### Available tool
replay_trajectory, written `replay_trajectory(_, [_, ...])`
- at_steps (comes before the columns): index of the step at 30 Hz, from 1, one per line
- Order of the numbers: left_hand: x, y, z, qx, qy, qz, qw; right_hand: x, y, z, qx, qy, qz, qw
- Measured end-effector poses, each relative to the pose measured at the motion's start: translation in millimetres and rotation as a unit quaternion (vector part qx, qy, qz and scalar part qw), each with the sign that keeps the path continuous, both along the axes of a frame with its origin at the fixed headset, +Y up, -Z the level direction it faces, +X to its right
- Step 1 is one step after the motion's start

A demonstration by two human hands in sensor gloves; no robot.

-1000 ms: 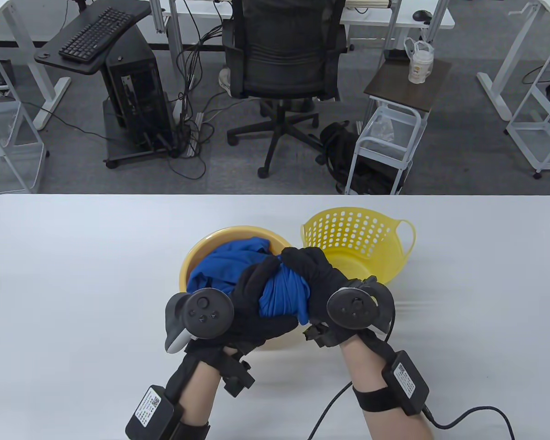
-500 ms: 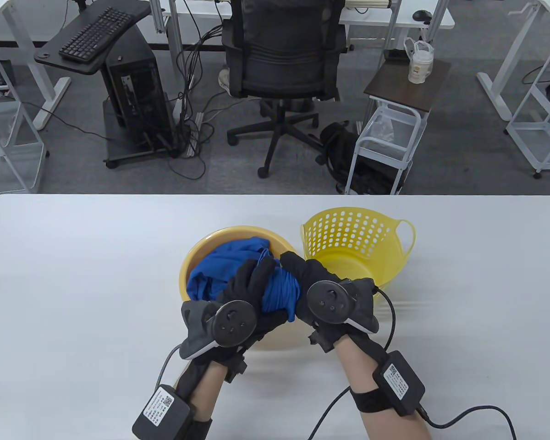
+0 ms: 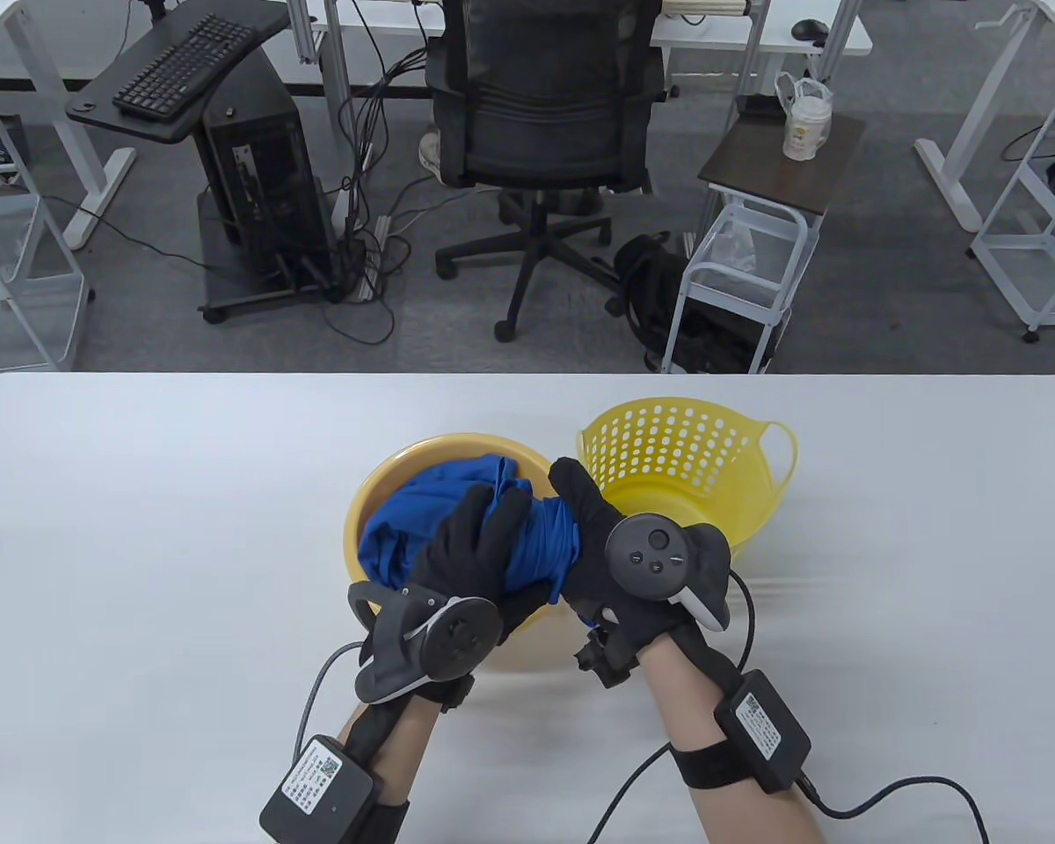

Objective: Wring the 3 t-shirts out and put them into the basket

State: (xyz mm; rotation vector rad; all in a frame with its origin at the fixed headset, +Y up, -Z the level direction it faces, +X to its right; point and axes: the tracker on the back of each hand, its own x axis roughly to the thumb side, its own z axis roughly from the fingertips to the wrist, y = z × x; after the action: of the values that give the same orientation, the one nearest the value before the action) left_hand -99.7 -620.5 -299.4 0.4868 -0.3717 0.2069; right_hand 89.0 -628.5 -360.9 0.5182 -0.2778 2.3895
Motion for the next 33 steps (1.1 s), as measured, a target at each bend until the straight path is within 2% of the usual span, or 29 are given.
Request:
replay_trajectory(3, [-2,0,1,0.009,0.003,-0.002,1.0,1,0,-2,-0.04,0.025,-0.038,0.998])
replay_trajectory(5, [-3,0,1,0.009,0.002,0.007,1.0,2,-1,-2,-0.045,0.032,-0.072,0.996])
replay_trajectory(6, [-1,-1,0,0.005,0.004,0.002,1.0,2,-1,-2,-0.055,0.029,-0.078,0.995])
replay_trajectory(7, [1,-3,-1,-0.007,0.011,-0.015,1.0,3,0,-2,-0.054,0.019,-0.045,0.997])
replay_trajectory(8, [2,-6,-3,-0.01,0.01,-0.021,1.0,4,0,-2,-0.044,0.01,-0.027,0.999])
replay_trajectory(11, [-1,-12,-10,-0.014,0.022,-0.037,0.999,0,-5,0,0.047,-0.024,-0.015,0.998])
replay_trajectory(13, [-3,-13,-12,-0.041,0.026,-0.047,0.998,-4,-8,0,0.035,-0.027,0.02,0.999])
replay_trajectory(18, [1,-12,-8,-0.013,0.042,-0.061,0.997,-1,-6,-4,0.026,0.003,0.021,0.999])
replay_trajectory(21, [6,-14,-5,0.024,0.046,-0.061,0.997,3,1,-2,0.027,0.009,0.026,0.999])
replay_trajectory(24, [9,-15,-4,0.042,0.052,-0.07,0.995,6,3,-2,0.0,0.015,0.025,1.0])
replay_trajectory(28, [12,-18,-4,0.049,0.061,-0.091,0.993,4,-5,-5,-0.025,0.012,-0.006,1.0])
replay_trajectory(33, [11,-12,0,0.066,0.058,-0.09,0.992,6,-6,-8,-0.062,0.029,-0.063,0.996])
